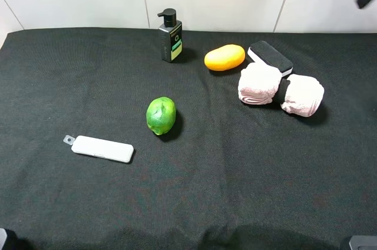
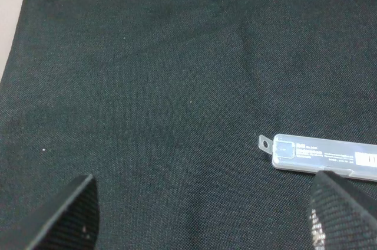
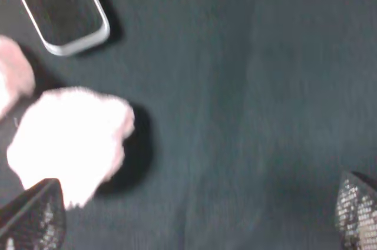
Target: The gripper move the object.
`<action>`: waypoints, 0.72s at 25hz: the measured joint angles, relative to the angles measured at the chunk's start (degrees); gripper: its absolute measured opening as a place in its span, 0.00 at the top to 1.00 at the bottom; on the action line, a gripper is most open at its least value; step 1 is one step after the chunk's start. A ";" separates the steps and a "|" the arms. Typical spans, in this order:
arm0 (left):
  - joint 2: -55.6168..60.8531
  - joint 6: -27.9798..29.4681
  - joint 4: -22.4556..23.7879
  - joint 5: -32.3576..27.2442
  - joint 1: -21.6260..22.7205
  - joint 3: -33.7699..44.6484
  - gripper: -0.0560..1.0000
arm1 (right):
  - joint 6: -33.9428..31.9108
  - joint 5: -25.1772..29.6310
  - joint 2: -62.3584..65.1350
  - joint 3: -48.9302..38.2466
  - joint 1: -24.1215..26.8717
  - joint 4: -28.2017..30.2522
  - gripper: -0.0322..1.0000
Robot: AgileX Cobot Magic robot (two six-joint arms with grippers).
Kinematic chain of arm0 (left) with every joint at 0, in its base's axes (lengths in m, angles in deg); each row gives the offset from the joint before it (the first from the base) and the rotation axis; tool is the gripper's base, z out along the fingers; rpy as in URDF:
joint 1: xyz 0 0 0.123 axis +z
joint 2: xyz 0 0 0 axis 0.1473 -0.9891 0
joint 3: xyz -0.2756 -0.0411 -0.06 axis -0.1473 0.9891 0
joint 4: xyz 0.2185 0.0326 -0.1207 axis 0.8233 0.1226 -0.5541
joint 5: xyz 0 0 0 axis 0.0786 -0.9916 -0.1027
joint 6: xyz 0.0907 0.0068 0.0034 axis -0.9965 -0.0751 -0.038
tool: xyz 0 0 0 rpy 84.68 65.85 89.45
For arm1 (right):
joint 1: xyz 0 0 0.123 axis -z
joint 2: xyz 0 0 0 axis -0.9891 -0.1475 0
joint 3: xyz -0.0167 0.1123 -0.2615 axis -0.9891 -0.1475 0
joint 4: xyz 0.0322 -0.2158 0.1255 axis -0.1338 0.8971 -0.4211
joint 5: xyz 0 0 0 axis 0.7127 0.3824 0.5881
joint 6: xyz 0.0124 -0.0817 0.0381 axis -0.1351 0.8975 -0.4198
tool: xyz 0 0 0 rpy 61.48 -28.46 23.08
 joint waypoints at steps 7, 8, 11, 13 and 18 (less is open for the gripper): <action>0.00 0.00 0.00 0.00 0.00 0.00 0.22 | -1.89 0.23 19.90 -17.83 2.97 0.95 0.30; 0.00 0.00 0.00 0.00 0.00 0.00 0.22 | -2.80 0.23 22.77 -20.58 3.19 0.95 0.30; 0.00 0.00 0.00 0.00 0.00 0.00 0.22 | -4.51 -1.13 30.93 -28.63 3.24 1.07 0.30; 0.00 0.00 0.00 0.00 0.00 0.00 0.22 | -5.25 -2.91 36.48 -33.82 3.24 1.07 0.30; 0.00 0.00 0.00 0.00 0.00 0.00 0.22 | -6.11 -7.04 50.48 -46.01 3.24 0.91 0.30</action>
